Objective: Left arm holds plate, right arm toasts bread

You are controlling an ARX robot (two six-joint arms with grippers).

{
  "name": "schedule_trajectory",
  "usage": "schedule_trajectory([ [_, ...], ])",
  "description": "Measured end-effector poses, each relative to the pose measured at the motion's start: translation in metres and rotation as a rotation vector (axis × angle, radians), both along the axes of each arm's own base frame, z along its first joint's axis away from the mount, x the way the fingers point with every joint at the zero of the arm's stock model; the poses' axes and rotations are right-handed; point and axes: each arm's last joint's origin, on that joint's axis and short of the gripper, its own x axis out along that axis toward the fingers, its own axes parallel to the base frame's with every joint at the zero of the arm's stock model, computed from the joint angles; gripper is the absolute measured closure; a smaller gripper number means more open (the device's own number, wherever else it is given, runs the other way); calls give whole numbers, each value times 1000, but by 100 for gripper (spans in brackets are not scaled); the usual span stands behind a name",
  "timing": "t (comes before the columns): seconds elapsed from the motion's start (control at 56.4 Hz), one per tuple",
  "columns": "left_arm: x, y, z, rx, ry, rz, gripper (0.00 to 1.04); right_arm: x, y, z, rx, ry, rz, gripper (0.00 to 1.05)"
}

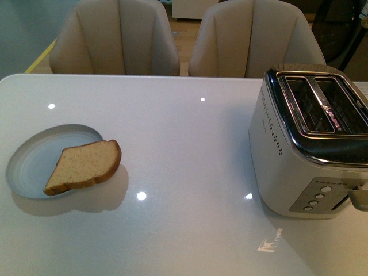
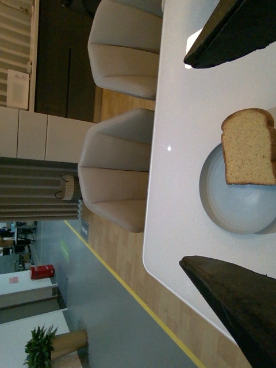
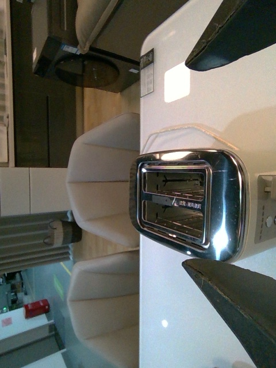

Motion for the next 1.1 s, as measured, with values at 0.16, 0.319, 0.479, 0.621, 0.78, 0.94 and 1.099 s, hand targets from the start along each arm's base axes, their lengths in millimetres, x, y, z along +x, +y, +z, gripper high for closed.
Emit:
schedule_trajectory([
  [0.16, 0, 0, 0, 0, 0, 0, 7, 0, 0, 0, 0, 0, 0, 9],
  [0.319, 0, 0, 0, 0, 0, 0, 7, 0, 0, 0, 0, 0, 0, 9],
  [0.479, 1, -1, 0, -105, 229, -104, 7, 0, 0, 0, 0, 0, -2, 9],
  [0.621, 11, 0, 2, -307, 575, -150, 7, 0, 0, 0, 0, 0, 0, 9],
  [0.78, 34, 8, 13, -358, 565, -156, 7, 0, 0, 0, 0, 0, 0, 9],
  [0.94, 93, 32, 4, -331, 546, -148, 7, 0, 0, 0, 0, 0, 0, 9],
  [1.099, 171, 74, -46, -301, 641, -110, 7, 0, 0, 0, 0, 0, 0, 9],
])
